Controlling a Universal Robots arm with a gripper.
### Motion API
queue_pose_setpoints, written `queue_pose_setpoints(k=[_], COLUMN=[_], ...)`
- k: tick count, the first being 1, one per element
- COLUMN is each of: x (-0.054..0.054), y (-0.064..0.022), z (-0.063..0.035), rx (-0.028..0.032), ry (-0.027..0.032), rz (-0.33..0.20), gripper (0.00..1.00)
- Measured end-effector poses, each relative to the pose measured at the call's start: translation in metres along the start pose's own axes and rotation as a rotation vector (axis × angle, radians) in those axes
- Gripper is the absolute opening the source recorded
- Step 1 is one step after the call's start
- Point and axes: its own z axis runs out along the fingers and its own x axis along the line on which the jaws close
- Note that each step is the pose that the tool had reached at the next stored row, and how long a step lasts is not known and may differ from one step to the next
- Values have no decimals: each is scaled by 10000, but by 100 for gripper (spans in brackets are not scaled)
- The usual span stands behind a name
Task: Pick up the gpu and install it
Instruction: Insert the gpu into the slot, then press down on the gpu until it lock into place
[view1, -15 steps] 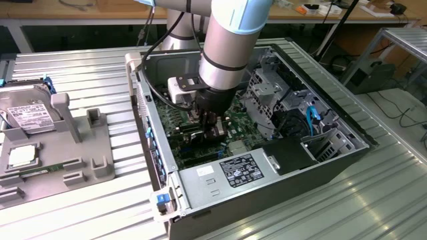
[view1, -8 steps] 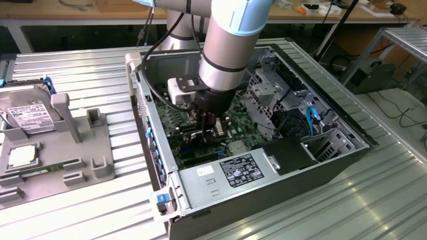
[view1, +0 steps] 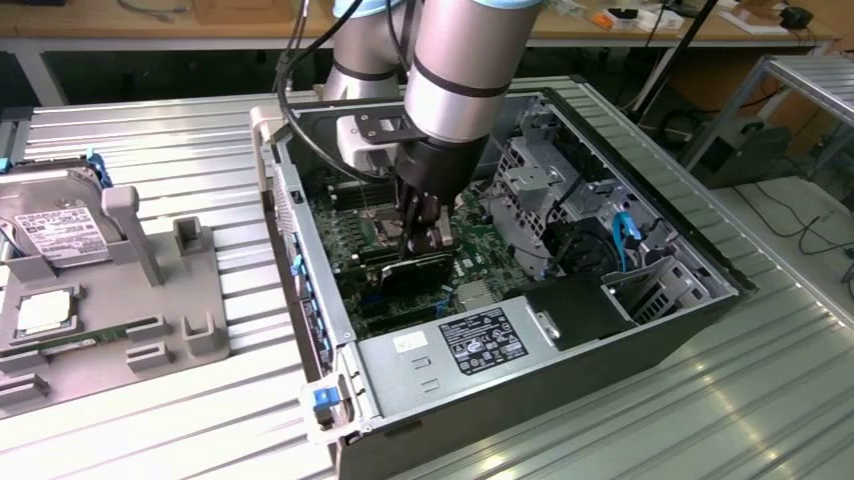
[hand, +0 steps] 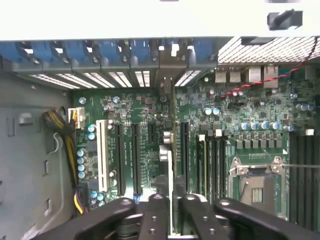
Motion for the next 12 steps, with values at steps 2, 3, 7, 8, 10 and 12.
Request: queue_pose_setpoints(k=[2,3,7,8,10,12], x=[0,0,0,0,0,0], y=[0,0,0,0,0,0], z=[0,0,-1,-1,-1,-1], rx=[0,0,-1,-1,-1,0], ry=[0,0,1,1,1,2], rz=[0,0,0,0,0,0], gripper=[11,11,11,11,11,11])
